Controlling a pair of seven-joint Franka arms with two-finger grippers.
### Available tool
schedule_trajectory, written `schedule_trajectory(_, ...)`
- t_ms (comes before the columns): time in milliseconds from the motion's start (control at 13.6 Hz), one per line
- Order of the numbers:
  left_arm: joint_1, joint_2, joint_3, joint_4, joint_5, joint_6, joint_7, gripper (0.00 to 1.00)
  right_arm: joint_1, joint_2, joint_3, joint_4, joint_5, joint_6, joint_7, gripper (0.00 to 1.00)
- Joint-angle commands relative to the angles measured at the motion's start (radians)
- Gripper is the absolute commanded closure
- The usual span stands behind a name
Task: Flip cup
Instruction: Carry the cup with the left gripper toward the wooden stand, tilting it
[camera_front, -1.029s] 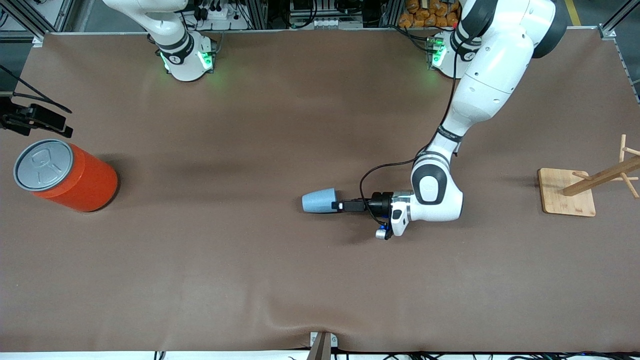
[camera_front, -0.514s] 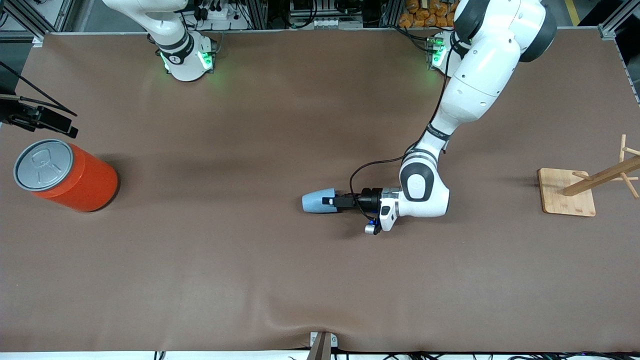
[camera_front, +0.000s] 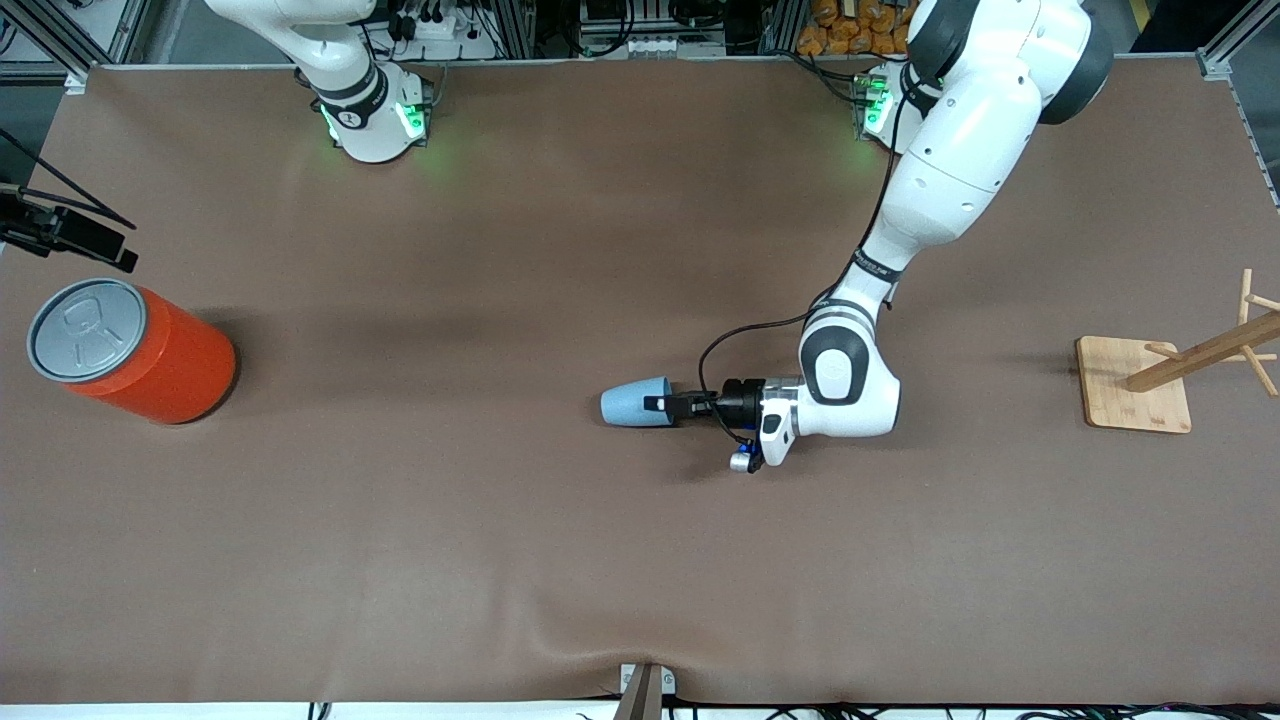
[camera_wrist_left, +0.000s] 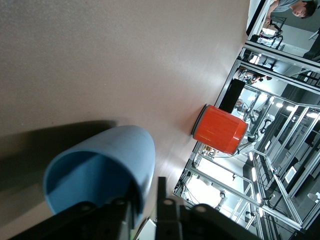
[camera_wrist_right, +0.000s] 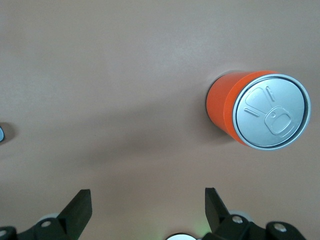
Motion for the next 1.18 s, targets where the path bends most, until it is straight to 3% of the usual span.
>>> schedule_trajectory(0,-0.016,0.001,0.011,0.026,-0.014,0.013,0.005,1.00,-0.001,0.001,0.006,0.004,0.002,-0.011,0.015,0.00)
schedule_trajectory(147,-0.022,-0.009,0.017,0.049,0.032,0.013,-0.029,1.00,0.004,0.003,0.007,0.004,0.004,-0.006,0.015,0.00)
schedule_trajectory(588,-0.031,-0.084,0.005,0.145,0.323,0.013,-0.415,1.00,0.004,0.003,0.009,0.006,0.004,-0.008,0.015,0.00)
schedule_trajectory(735,-0.040,-0.120,0.003,0.145,0.406,0.013,-0.483,1.00,0.005,0.001,0.009,0.008,0.002,-0.032,0.013,0.00)
schedule_trajectory(955,-0.039,-0.199,0.010,0.138,0.642,0.006,-0.573,1.00,0.007,0.004,0.009,0.003,0.002,-0.042,0.013,0.00)
schedule_trajectory(1102,-0.037,-0.241,0.014,0.124,0.737,-0.043,-0.609,1.00,0.013,0.024,0.009,0.003,0.001,-0.042,0.010,0.00)
